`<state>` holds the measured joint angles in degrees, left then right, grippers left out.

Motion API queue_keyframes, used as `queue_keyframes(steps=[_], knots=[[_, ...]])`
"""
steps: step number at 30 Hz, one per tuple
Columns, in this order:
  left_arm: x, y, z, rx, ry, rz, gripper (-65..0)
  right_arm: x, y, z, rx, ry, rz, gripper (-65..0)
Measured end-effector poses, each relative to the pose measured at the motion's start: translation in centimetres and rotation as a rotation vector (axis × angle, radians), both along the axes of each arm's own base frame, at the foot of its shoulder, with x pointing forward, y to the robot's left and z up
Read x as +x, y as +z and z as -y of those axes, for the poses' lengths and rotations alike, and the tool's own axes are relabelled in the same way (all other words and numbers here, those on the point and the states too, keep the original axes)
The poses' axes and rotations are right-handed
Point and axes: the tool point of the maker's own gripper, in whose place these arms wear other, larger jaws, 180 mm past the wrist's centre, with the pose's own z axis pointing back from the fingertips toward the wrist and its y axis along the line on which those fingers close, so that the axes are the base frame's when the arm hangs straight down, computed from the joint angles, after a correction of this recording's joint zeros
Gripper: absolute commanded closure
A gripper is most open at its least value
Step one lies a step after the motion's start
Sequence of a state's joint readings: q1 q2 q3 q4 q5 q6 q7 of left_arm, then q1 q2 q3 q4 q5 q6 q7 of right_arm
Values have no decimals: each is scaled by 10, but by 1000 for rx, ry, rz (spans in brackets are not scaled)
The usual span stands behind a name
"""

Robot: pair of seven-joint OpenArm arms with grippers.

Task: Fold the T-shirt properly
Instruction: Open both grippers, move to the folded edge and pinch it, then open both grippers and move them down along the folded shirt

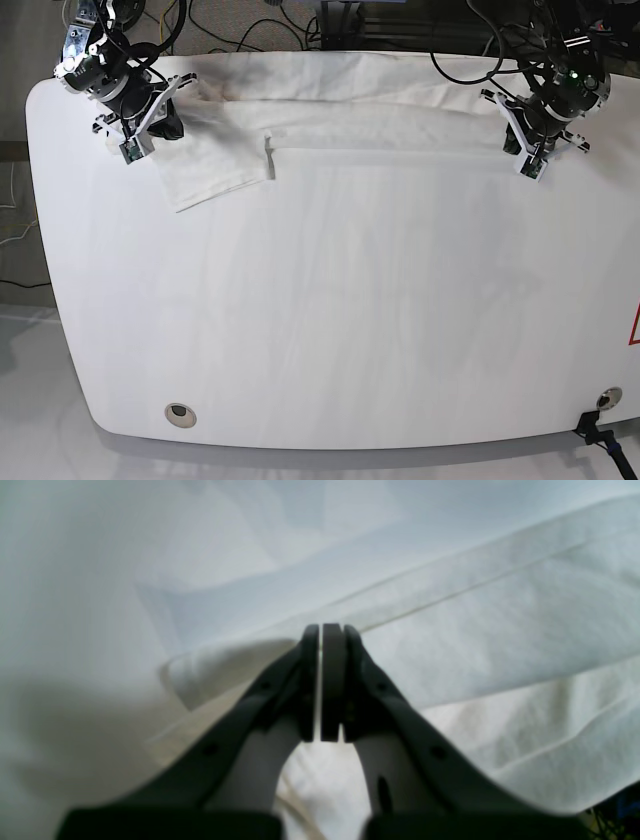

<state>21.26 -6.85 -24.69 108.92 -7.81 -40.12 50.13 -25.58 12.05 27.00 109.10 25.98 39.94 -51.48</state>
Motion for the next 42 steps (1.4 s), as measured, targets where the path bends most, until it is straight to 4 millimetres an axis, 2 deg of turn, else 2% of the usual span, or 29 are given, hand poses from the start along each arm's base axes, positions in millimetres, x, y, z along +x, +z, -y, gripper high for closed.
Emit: queue_keyframes(steps=[3,6,12,17,20,25,31,35,42], knots=[[-5,-13,5,-22,4,-36,0,-11,-15,4,9,-19,-55,0],[-13,-35,13,-69,2,-93,0,-18,-32,7,38,-46,-101,0],[3,-43,15,-200,25,6,0,-9,-42,12,116,-94,-72,0],[8,-43,9,-209,20,12,0,-7,-41,15,121,-92,-69,0],[10,-42,9,-207,21,12,0,3,-40,16,115,-91,-62,0],[27,-40,7,-200,26,21,0,27,-45,19,166,-123,-35,0],[61,-39,2,-185,31,47,0,60,-44,26,178,-133,-7,0],[75,-41,2,-215,44,57,0,85,-44,33,118,-133,0,0],[76,-42,2,-207,43,47,0,89,-44,33,124,-137,5,0]])
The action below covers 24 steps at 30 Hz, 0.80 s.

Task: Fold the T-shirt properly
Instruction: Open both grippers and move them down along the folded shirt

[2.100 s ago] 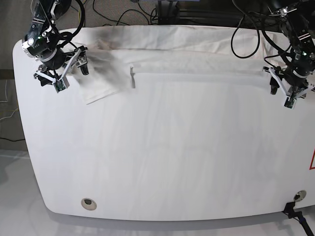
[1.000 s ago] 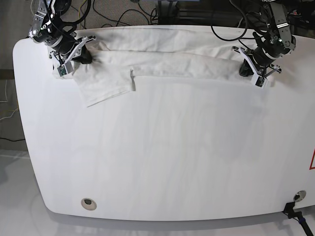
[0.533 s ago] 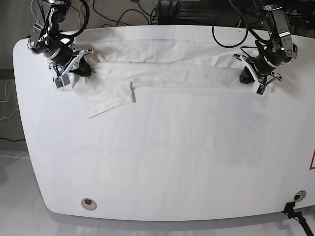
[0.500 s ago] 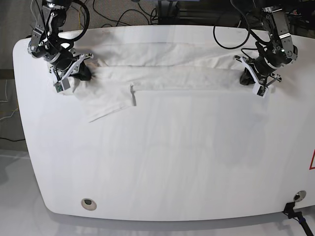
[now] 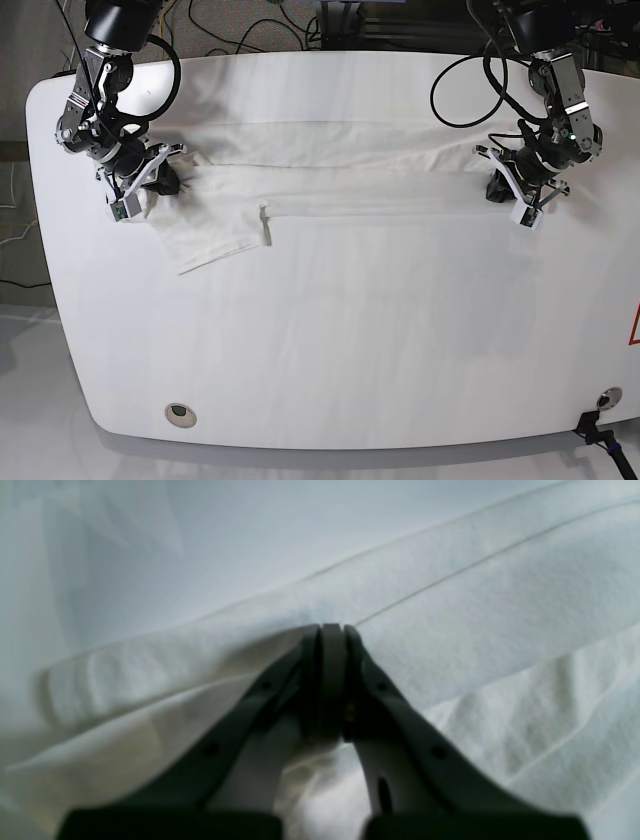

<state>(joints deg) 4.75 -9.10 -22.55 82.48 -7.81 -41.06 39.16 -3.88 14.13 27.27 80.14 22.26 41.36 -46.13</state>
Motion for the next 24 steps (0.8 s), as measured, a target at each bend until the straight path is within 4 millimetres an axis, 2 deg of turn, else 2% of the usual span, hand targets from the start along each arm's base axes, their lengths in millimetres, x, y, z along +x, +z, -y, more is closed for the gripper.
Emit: queue_keyframes(steps=[6,10,14,19,24], knots=[[-1,1,-3,8,-4,-2,0,0,1,0,-4,3,2,0],[-1,1,-7,18,-7,-2,0,2,11,7,-91,18,-10,0],[-1,1,-9,27,-4,-4,0,12,18,11,-119,26,-18,-9],[-1,1,-12,34,1,-6,0,28,41,15,-158,31,41,-150],[-8,9,-21,135,-8,-38,0,48,68,11,-181,40,120,-230]])
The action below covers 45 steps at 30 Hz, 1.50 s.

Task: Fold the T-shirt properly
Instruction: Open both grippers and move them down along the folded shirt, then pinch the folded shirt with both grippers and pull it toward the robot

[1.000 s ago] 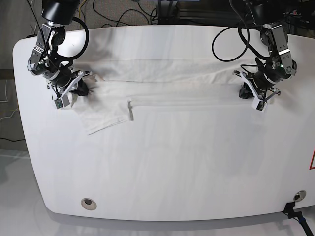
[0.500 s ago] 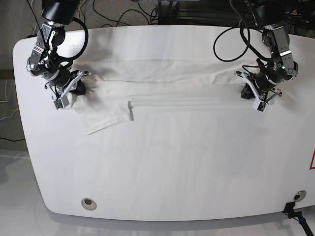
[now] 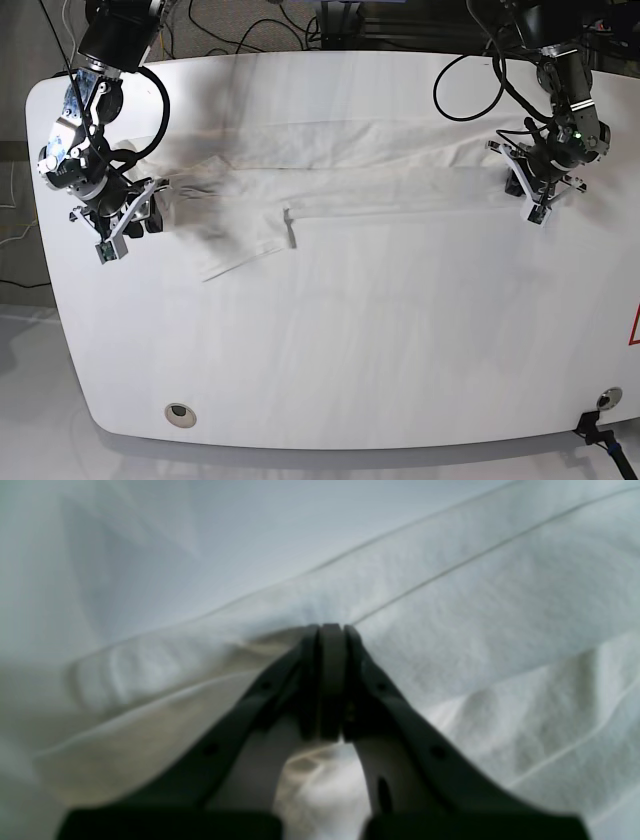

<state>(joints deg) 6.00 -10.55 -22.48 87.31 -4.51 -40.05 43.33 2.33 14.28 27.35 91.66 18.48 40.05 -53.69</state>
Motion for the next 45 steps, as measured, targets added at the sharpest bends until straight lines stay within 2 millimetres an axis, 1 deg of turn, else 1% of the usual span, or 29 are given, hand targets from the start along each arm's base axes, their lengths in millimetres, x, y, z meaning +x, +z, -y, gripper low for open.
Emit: queue_keyframes(steps=[3,7,8,9,11,12,15,17,20,22,24,28,31,33,35,38,45], knots=[[3,11,-5,52,-3,-6,0,11,8,1,-2,-1,19,-254],[27,48,-2,86,-23,94,0,25,4,1,34,-12,9,-268],[30,52,-2,89,-25,105,-23,27,4,1,39,-14,10,-269],[30,52,-2,92,-25,106,-88,28,4,1,42,-15,8,-268],[28,52,-4,102,-21,96,-173,31,1,0,55,-19,0,-268],[28,54,-5,112,-22,96,-188,33,-2,0,68,-22,-8,-268],[36,70,-3,125,-31,145,-188,40,-9,-1,103,-35,-28,-268],[37,77,-3,136,-35,166,-188,44,-13,-3,124,-38,-42,-268],[39,86,-2,147,-40,192,-188,55,-23,-19,154,-5,-81,-268],[39,86,-1,146,-41,193,-188,62,-25,-32,193,5,-84,-268],[37,85,-2,148,-41,188,-188,66,-25,-37,214,5,-71,-268],[38,92,0,155,-46,207,-188,66,-37,-43,249,-6,-95,-268],[35,89,0,156,-47,199,-188,70,-43,-46,295,-22,-80,-268],[34,88,-1,156,-46,194,-188,67,-49,-46,299,-27,-91,-268],[35,89,-1,156,-46,198,-188,66,-52,-52,284,0,-103,-268],[34,88,-1,156,-47,195,-188,67,-52,-61,289,21,-101,-268],[34,89,-2,162,-48,194,-188,62,-58,-70,278,51,-119,-268]])
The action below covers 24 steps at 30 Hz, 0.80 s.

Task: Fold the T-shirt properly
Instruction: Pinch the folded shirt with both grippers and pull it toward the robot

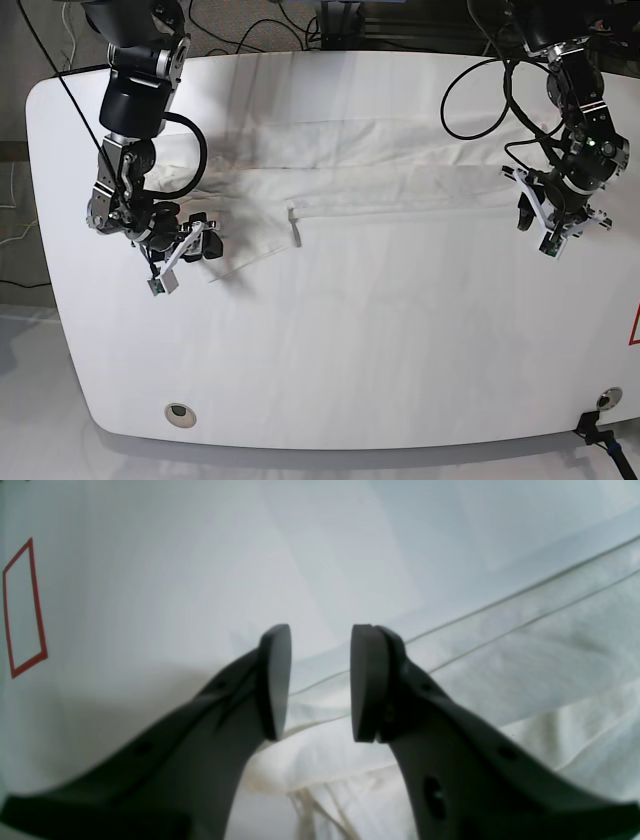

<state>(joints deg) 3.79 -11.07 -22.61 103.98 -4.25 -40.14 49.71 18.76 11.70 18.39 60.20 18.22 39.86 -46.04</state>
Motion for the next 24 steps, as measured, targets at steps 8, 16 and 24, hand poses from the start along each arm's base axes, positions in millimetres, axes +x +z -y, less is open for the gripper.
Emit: queue_keyframes(steps=[8,16,24], knots=[[-2,0,-3,9,0,-5,-188,0,0,2,-2,-2,4,-268],[-4,-2,-3,9,0,-11,-188,-6,-4,-12,3,39,4,-268],[-4,-2,-3,9,0,-11,-188,-8,-6,-26,28,54,12,-218]])
